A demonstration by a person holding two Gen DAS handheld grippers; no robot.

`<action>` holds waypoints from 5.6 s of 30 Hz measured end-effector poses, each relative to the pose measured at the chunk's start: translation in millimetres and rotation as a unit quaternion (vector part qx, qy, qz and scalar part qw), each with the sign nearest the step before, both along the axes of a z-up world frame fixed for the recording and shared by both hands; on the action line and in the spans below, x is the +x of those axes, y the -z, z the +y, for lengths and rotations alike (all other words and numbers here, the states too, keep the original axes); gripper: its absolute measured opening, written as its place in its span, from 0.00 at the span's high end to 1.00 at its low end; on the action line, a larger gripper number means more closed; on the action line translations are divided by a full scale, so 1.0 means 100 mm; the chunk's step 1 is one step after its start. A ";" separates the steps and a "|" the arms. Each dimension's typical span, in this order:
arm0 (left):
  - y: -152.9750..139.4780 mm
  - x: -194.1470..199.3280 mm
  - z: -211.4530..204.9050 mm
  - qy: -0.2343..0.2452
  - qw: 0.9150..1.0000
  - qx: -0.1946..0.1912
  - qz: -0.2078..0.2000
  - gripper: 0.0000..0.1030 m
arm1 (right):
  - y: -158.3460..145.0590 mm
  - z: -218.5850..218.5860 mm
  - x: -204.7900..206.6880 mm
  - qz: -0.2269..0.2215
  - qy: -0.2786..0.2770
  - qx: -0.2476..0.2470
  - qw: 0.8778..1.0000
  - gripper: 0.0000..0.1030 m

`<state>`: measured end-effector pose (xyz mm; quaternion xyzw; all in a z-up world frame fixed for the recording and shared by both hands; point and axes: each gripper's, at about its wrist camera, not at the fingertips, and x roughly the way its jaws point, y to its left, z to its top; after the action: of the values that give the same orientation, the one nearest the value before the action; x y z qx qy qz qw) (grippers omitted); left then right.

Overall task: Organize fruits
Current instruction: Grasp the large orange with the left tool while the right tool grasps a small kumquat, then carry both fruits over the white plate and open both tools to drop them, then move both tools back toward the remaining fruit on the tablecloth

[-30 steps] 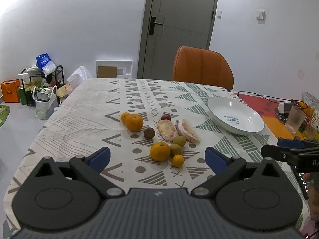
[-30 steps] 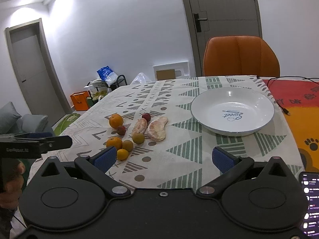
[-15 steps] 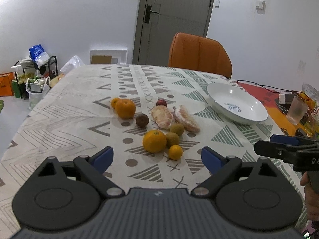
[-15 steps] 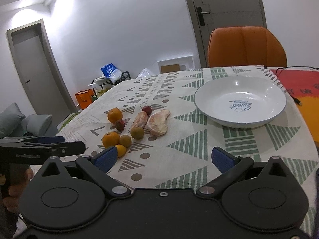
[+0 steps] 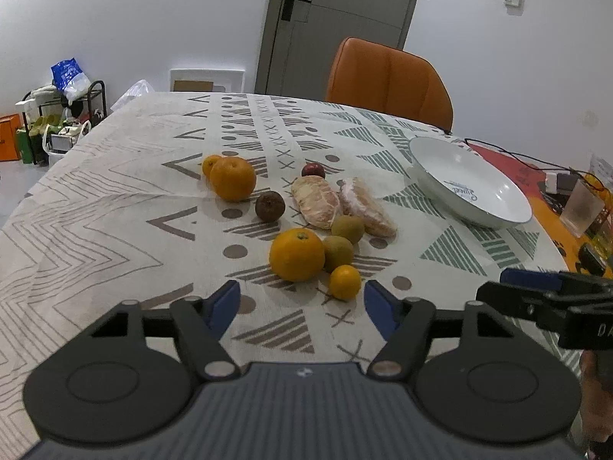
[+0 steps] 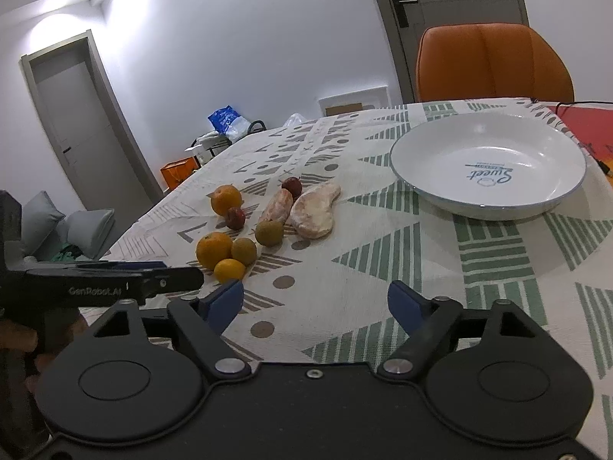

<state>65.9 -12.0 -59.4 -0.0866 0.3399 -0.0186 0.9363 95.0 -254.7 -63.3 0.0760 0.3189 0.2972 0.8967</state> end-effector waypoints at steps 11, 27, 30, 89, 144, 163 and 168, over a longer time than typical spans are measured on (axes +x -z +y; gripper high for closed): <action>0.01 0.22 0.08 -0.013 1.000 -0.018 -0.009 0.53 | 0.08 0.07 0.13 0.011 -0.004 0.003 1.000 0.24; 0.12 0.36 0.22 -0.011 0.999 -0.033 0.005 0.65 | 0.12 0.33 0.25 0.023 -0.024 0.008 0.999 0.39; 0.11 0.31 0.27 -0.014 0.999 -0.033 0.004 0.65 | 0.12 0.41 0.26 0.023 -0.036 0.007 0.999 0.40; -0.10 0.30 -0.07 0.029 0.999 -0.023 -0.029 0.65 | -0.07 0.11 0.27 -0.011 0.013 0.022 1.000 0.76; -0.27 1.35 -1.27 0.112 0.993 0.015 -0.044 0.65 | -0.09 -0.88 0.81 -0.068 0.172 0.024 0.983 0.68; -0.34 1.35 -1.46 0.119 0.991 0.026 -0.052 0.47 | -0.07 -0.93 0.54 -0.079 0.198 0.021 0.977 0.29; -0.36 1.26 -1.28 0.090 0.994 0.027 -0.058 0.33 | -0.10 -0.93 0.53 -0.082 0.204 0.026 0.975 0.13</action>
<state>192.2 -140.2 -23.2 -0.0293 0.2921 -0.0986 0.9508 148.0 -347.7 -53.6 0.1384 0.2139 0.1211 0.9594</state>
